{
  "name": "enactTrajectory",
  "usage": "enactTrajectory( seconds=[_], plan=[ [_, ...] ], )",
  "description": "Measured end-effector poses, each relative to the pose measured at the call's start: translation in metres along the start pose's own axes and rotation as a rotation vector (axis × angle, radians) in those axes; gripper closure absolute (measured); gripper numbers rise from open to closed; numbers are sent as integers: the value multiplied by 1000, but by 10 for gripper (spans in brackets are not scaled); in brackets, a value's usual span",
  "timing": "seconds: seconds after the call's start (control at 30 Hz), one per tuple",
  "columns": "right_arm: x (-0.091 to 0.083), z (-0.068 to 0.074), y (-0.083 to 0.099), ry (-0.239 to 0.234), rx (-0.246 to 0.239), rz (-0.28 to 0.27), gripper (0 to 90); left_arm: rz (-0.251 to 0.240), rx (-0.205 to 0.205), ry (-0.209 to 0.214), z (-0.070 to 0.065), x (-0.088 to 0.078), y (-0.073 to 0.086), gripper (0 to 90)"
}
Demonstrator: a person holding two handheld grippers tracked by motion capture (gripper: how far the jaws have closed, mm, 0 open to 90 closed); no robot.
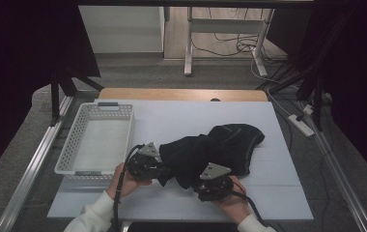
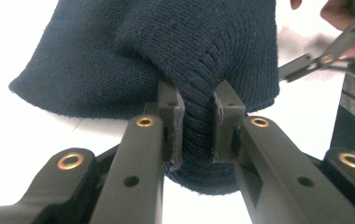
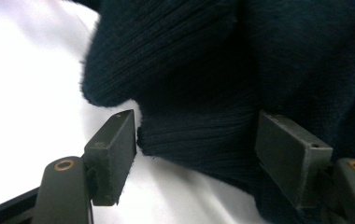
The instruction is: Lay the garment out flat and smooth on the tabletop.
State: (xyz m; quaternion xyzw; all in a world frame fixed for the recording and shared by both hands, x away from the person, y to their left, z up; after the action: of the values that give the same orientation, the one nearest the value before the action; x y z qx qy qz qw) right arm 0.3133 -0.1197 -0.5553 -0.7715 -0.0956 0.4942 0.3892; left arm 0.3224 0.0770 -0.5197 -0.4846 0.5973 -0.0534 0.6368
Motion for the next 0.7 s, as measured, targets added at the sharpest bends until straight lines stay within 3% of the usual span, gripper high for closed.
enactTrajectory(
  seconds=[0.1,0.2,0.23,0.4,0.7],
  plan=[
    [4,-2,0,17,-11,7,455,-2,-4,-1,1,0,0,765],
    [-1,-8,-1,9,13,-10,702,-6,-8,-3,2,-2,0,765],
    [-3,-10,0,-4,25,-15,737,-9,-11,-2,2,-2,0,765],
    [-16,-15,0,-29,38,-49,773,-20,-14,-1,4,-5,0,765],
    [-73,-26,9,-10,76,-137,778,-26,-10,16,3,-8,0,764]
  ],
)
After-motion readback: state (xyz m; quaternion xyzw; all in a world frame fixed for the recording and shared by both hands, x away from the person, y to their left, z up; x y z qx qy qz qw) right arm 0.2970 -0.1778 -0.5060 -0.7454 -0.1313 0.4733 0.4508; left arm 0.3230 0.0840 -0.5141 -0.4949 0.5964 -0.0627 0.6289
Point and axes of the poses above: each handheld gripper's, and its own axes: x roughly forward along the jaws, y roughly out of its underside, z roughly to its left, the point moved 6 cm from there along x, roughly forward along the jaws, and after that the axes turned 2 degrees about -x, right-handed, at the moved point
